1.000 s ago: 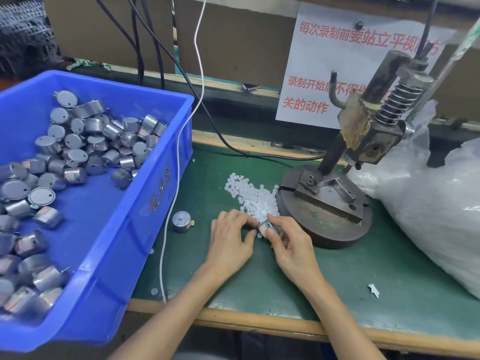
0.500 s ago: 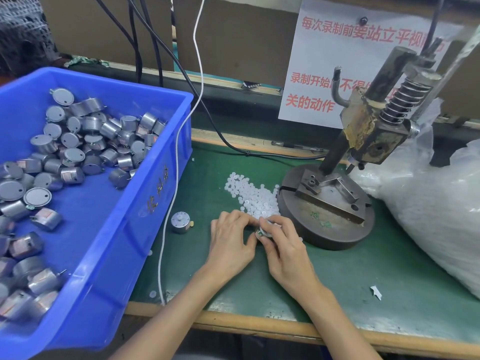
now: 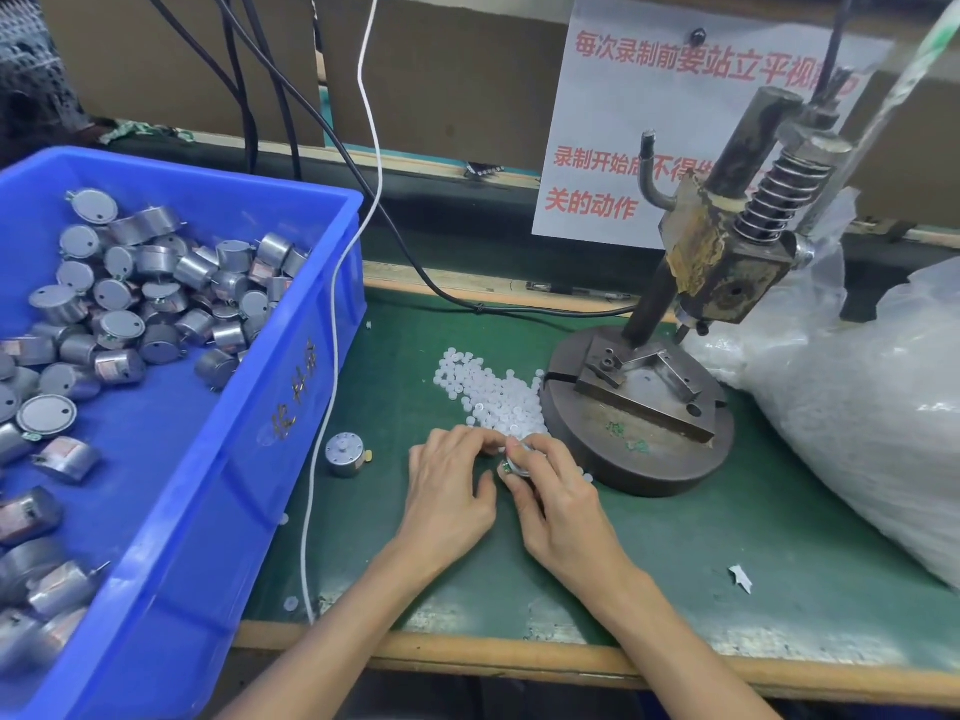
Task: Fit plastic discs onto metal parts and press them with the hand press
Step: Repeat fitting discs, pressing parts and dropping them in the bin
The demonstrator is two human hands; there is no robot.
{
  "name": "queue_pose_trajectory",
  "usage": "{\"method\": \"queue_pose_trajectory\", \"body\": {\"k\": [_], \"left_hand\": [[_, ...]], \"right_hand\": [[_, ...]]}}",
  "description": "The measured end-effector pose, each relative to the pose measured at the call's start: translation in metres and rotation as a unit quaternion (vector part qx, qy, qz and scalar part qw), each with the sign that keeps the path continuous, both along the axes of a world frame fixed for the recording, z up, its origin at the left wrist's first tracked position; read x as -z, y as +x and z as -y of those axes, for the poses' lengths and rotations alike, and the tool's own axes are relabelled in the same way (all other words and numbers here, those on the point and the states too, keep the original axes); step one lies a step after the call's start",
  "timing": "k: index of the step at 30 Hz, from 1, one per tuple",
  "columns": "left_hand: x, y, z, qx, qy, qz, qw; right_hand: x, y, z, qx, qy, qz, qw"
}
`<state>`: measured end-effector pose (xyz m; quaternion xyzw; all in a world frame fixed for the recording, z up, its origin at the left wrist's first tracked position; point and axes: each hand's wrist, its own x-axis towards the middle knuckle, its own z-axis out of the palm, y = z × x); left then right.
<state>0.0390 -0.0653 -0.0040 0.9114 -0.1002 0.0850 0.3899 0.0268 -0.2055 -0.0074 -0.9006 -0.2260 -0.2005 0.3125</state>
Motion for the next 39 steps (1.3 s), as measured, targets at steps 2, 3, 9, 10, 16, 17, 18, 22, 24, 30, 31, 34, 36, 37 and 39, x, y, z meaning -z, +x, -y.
{"method": "queue_pose_trajectory", "body": {"k": [2,3,9,10,16,17,18,22,24,30,31,34,36,37,39], "left_hand": [[0.000,0.000,0.000,0.001,0.004,0.000,1.000],[0.000,-0.001,0.000,0.002,0.006,0.000,1.000],[0.001,-0.006,-0.001,0.005,0.024,0.010,1.000],[0.001,-0.007,-0.001,0.005,0.026,0.011,1.000],[-0.004,-0.015,0.000,0.006,0.027,0.001,1.000],[-0.005,-0.015,0.000,0.003,0.024,-0.002,1.000],[-0.006,-0.016,0.000,0.001,0.022,-0.001,1.000],[-0.011,-0.018,0.000,0.004,-0.084,-0.023,0.996],[-0.013,-0.019,0.000,0.006,-0.161,-0.044,0.986],[-0.011,-0.017,-0.002,-0.012,-0.211,-0.051,0.976],[-0.011,-0.017,-0.002,-0.018,-0.218,-0.050,0.975],[-0.010,-0.016,-0.002,-0.030,-0.226,-0.044,0.973],[-0.010,-0.016,-0.002,-0.032,-0.226,-0.039,0.973],[-0.011,-0.016,-0.002,-0.032,-0.227,-0.035,0.973],[-0.011,-0.016,-0.002,-0.036,-0.230,-0.028,0.972]], "right_hand": [[-0.001,-0.001,-0.001,0.003,-0.008,0.002,1.000],[-0.002,-0.002,-0.001,0.002,-0.015,0.005,1.000],[-0.004,-0.004,-0.003,-0.001,-0.034,0.002,0.999],[-0.004,-0.004,-0.003,-0.001,-0.033,0.004,0.999],[-0.004,-0.005,-0.003,-0.007,-0.008,-0.001,1.000],[-0.003,-0.005,-0.002,-0.008,0.011,-0.006,1.000],[-0.002,-0.005,0.000,-0.006,0.046,-0.012,0.999],[-0.005,-0.002,0.009,0.031,0.264,-0.147,0.953],[-0.004,-0.001,0.012,0.006,0.320,-0.196,0.927],[-0.003,0.000,0.010,-0.023,0.368,-0.221,0.903],[-0.004,0.000,0.009,-0.023,0.368,-0.225,0.902],[-0.003,-0.001,0.008,-0.018,0.357,-0.237,0.903],[-0.005,-0.002,0.008,-0.015,0.348,-0.244,0.905],[-0.006,-0.002,0.009,-0.016,0.345,-0.247,0.905],[-0.008,-0.003,0.009,-0.023,0.332,-0.249,0.909]]}}
